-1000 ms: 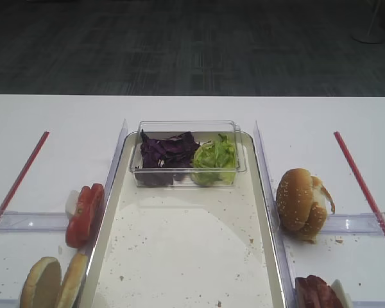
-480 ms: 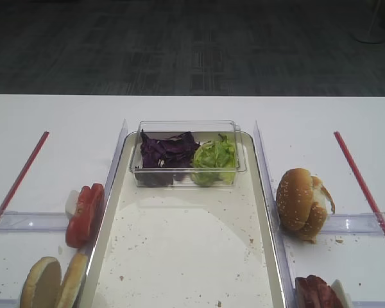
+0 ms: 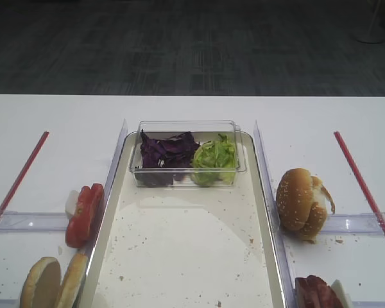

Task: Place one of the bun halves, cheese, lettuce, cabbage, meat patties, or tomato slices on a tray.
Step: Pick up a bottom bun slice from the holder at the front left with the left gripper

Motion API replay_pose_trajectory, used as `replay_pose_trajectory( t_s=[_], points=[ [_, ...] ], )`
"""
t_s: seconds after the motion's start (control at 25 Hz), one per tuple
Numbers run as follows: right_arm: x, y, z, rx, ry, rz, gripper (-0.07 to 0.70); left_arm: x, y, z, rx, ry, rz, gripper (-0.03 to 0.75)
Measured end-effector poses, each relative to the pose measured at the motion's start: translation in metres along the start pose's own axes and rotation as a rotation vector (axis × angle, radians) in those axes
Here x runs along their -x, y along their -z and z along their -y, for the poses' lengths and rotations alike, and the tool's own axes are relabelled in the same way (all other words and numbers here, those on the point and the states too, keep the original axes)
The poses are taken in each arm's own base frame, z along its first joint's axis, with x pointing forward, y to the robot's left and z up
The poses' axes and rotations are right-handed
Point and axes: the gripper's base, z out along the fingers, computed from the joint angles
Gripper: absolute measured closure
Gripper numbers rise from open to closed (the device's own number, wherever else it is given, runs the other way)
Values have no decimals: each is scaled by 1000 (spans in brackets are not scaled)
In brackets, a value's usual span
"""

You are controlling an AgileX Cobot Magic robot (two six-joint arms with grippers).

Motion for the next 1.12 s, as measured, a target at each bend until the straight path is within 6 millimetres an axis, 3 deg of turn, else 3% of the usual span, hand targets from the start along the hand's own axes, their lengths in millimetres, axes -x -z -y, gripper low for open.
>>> replay_pose_trajectory(
  t_s=[0.28, 0.68, 0.92, 1.12],
  points=[
    [0, 0, 0, 0, 0, 0, -67, 16, 23, 15, -89, -12, 91, 287],
    [0, 0, 0, 0, 0, 0, -67, 23, 35, 77, -191, -110, 90, 287],
    [0, 0, 0, 0, 0, 0, -67, 24, 30, 123, -188, -153, 56, 287],
    [0, 0, 0, 0, 0, 0, -67, 24, 18, 143, -146, -167, 22, 287]
  ],
)
